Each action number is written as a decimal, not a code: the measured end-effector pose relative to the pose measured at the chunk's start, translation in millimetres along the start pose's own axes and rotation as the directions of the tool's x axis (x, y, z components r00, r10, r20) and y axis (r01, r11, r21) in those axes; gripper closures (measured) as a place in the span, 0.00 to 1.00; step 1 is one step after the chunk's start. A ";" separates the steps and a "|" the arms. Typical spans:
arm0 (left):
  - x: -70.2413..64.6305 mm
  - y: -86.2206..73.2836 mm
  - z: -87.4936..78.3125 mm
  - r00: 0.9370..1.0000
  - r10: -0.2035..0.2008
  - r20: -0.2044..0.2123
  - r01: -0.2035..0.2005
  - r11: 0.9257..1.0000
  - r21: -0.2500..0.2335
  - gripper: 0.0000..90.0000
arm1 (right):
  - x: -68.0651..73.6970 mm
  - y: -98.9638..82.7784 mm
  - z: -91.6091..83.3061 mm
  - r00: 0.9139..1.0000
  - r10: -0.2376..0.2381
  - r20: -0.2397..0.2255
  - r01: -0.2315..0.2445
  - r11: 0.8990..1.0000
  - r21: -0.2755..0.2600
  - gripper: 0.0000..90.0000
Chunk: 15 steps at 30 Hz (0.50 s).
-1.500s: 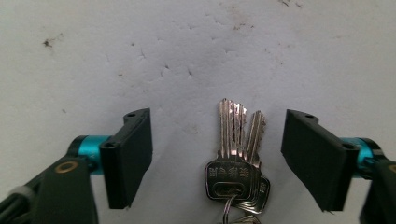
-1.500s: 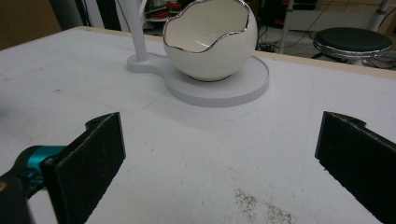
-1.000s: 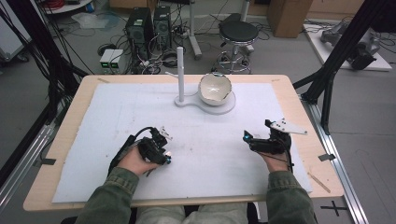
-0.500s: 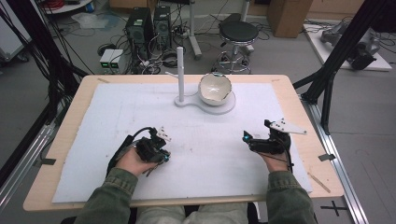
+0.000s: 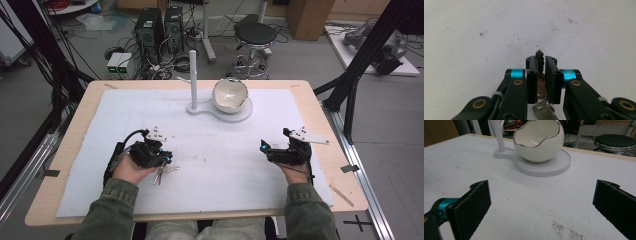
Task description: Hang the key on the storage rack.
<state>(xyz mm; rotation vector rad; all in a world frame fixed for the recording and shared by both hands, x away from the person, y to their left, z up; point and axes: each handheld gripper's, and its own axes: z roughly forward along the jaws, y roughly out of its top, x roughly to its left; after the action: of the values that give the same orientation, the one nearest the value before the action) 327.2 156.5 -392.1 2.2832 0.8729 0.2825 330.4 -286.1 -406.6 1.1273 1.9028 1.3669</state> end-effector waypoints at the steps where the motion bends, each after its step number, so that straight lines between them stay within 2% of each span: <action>1: 0.7 -0.3 -1.8 1.000 -0.002 -0.002 0.002 1.000 -0.007 0.90 | -0.1 0.0 -0.1 1.000 -0.001 -0.001 0.001 1.000 -0.001 0.01; 8: 3.9 -0.9 -9.4 1.000 -0.013 0.013 0.013 0.998 -0.059 0.90 | -0.4 0.2 -0.6 1.000 0.002 -0.002 -0.002 1.000 -0.009 0.01; 15: 7.1 1.5 -21.4 0.999 -0.033 0.008 0.034 0.993 -0.110 0.90 | -0.5 0.2 -0.6 1.000 0.002 -0.003 -0.002 1.000 -0.010 0.01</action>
<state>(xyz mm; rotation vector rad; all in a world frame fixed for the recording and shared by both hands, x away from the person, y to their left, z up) 324.6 171.4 -375.3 2.1650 0.8701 0.3015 330.2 -286.8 -406.2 1.1239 1.8952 1.3780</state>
